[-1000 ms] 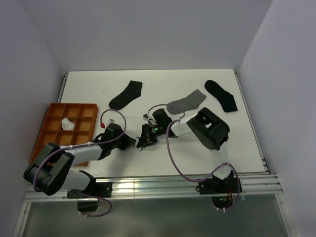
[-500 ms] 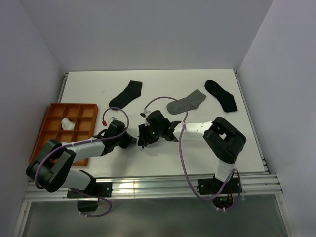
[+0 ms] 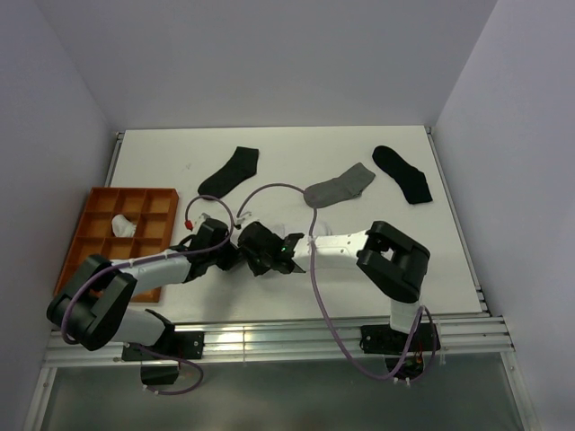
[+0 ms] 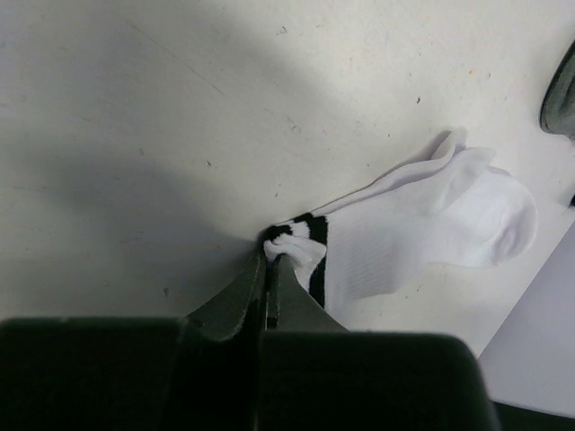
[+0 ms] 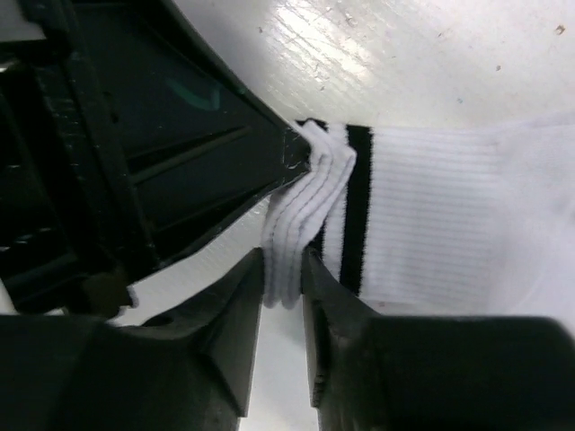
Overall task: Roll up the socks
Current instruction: Roll the sock at the center of the board.
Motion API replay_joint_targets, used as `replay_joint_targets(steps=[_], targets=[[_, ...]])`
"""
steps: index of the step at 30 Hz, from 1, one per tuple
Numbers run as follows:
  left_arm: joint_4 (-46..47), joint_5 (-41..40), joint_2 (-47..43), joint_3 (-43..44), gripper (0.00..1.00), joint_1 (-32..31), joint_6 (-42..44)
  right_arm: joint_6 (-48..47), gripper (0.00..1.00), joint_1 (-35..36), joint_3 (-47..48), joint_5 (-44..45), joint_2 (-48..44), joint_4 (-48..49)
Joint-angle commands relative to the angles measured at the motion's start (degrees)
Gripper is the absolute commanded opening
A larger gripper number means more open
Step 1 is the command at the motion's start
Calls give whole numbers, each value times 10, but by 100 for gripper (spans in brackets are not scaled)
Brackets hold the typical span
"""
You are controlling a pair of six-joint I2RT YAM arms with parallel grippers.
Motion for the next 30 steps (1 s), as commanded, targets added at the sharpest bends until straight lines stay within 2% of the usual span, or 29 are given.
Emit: replay_joint_targets(steps=[1,2,3,6,10,11,13,14,21,23,26,30], targets=[[-97,-27,7,-15,1,-7,6,-8,29,11,38,76,23,-29],[-100,-28,4,-17,1,-7,3,-8,23,11,36,73,25,-29],[-102,-29,1,-19,1,-8,2,-6,12,11,33,60,24,-29],[-104,-34,-25,-36,2,-8,-10,0,1,-4,10,-1,14,-13],[-82,-28,-68,-64,8,-8,-25,30,0,-62,-37,-154,0,51],[-69,-26,-74,-72,10,-8,-26,44,0,-76,-54,-218,1,53],[-63,-20,-90,-79,17,-8,-26,61,0,-112,-69,-281,11,109],[-61,-20,-96,-83,21,-8,-23,78,0,-123,-81,-342,14,124],[-40,-16,-170,-126,60,-8,-21,152,0,-182,-104,-481,55,219],[-17,-16,-187,-140,63,-8,-20,175,0,-193,-105,-502,69,241],[3,-14,-187,-146,63,-8,-11,196,0,-205,-101,-530,87,258],[24,-14,-139,-141,54,-8,-5,213,0,-209,-97,-544,98,263]])
